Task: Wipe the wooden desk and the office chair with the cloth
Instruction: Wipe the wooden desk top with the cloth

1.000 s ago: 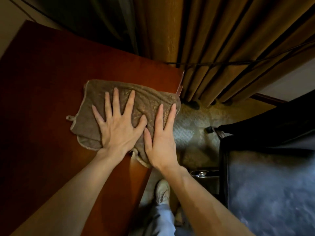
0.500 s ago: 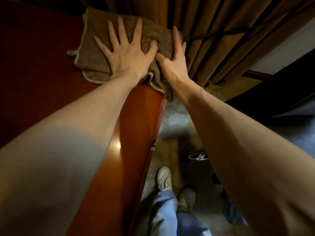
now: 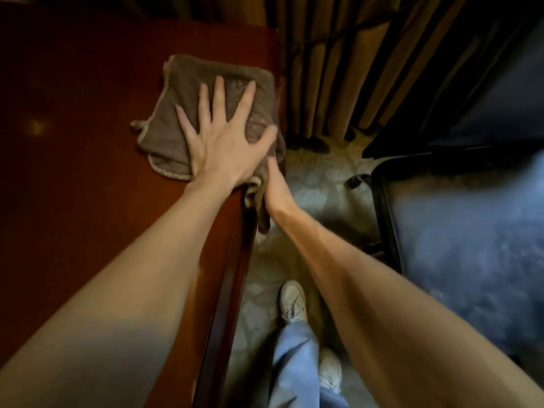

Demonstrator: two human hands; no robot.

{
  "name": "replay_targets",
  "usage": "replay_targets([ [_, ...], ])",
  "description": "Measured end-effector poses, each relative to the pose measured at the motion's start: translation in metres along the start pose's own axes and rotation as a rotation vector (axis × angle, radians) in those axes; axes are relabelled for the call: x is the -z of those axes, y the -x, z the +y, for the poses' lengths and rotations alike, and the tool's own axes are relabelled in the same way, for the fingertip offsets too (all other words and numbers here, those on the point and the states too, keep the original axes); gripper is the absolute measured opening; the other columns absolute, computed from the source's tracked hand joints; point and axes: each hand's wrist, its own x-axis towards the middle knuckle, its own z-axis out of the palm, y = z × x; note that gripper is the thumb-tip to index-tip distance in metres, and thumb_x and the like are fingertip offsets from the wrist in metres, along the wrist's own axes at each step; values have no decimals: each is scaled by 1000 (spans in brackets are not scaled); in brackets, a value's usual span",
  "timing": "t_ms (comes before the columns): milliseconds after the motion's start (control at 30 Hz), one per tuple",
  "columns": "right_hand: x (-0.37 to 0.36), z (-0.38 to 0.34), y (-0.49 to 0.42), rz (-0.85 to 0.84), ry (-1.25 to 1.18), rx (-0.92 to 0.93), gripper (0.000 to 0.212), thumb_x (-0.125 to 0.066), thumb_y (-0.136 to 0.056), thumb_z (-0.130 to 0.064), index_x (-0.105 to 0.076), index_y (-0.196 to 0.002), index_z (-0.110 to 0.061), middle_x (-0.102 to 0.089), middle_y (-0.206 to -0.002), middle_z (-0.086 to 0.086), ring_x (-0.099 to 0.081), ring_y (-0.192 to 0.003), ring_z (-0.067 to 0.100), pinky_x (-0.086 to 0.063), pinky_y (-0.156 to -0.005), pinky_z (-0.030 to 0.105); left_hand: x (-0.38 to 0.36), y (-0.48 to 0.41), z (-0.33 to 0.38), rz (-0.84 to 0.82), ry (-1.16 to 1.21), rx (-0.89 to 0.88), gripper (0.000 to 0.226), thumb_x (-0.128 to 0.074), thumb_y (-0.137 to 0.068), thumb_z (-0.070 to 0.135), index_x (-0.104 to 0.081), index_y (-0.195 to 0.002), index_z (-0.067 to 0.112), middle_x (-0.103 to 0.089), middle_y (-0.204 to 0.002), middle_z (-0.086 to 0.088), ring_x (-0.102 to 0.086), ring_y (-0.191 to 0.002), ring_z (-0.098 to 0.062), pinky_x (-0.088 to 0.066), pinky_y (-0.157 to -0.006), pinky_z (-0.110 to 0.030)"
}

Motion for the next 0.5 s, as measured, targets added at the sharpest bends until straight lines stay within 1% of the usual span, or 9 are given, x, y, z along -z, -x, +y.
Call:
replay_targets([
  [33, 1, 6, 17, -11, 27, -21, 95, -23, -87, -86, -33, -160, -28, -43, -160, 10, -48, -139, 29, -35, -119, 53, -1, 14, 1, 7, 4, -20, 79, -26, -90, 79, -6, -161, 49, 1, -173, -3, 4, -159, -27, 4, -122, -65],
  [67, 1, 14, 34, -14, 49, -23, 80, -24, -98, -69, -34, -160, -21, -42, -160, 12, -43, -144, 30, -32, -121, 50, -2, 31, 1, 21, -2, -33, 81, -28, -89, 79, -6, -161, 48, 0, -173, -4, 4, -159, -27, 4, -122, -65],
  [100, 2, 17, 51, -20, 58, -10, 68, -24, -103, -55, -34, -160, -18, -42, -160, 11, -41, -146, 28, -32, -122, 47, -3, 47, 1, 31, -4, -35, 82, -29, -89, 79, -7, -161, 48, 0, -173, -4, 3, -159, -27, 3, -123, -64],
  [133, 4, 25, 65, -29, 74, -14, 64, -23, -104, -51, -37, -158, -21, -46, -157, 9, -44, -143, 25, -33, -121, 45, -4, 64, 2, 33, -14, -39, 82, -30, -89, 78, -8, -161, 47, -1, -173, -4, 3, -159, -27, 3, -123, -64],
  [200, 7, 34, 86, -48, 130, -72, 57, -22, -105, -48, -50, -149, -23, -57, -147, 5, -53, -132, 21, -38, -117, 41, -7, 87, 2, 31, -21, -48, 80, -33, -89, 76, -13, -161, 46, -1, -173, -3, 3, -159, -25, 2, -123, -64],
  [267, 14, 30, 98, -76, 190, -128, 52, -23, -105, -43, -62, -131, -19, -65, -132, 7, -59, -120, 22, -42, -112, 44, -6, 100, 2, 12, -10, -51, 77, -34, -91, 74, -17, -161, 47, 0, -173, -1, 5, -159, -24, 3, -123, -63],
  [367, 33, 9, 108, -22, 147, -138, 57, -29, -90, -50, -71, -110, -18, -73, -113, 9, -67, -107, 26, -49, -104, 51, -2, 107, -8, -41, 2, -98, 73, -30, -93, 73, -15, -160, 48, 6, -173, 2, 11, -158, -19, 6, -125, -59],
  [433, 46, -6, 106, 56, 154, -66, 53, -34, -89, -49, -72, -110, -19, -74, -111, 8, -68, -105, 27, -52, -101, 51, 4, 108, -18, -96, 14, -137, 71, -26, -95, 73, -12, -161, 49, 7, -173, 3, 11, -158, -18, 6, -125, -57],
  [500, 53, -21, 99, 101, 210, 38, 47, -37, -97, -43, -68, -128, -24, -71, -125, 6, -64, -117, 27, -48, -106, 45, 9, 99, -28, -126, -3, -171, 70, -23, -96, 73, -10, -160, 50, 5, -173, 2, 9, -158, -18, 5, -125, -59],
])
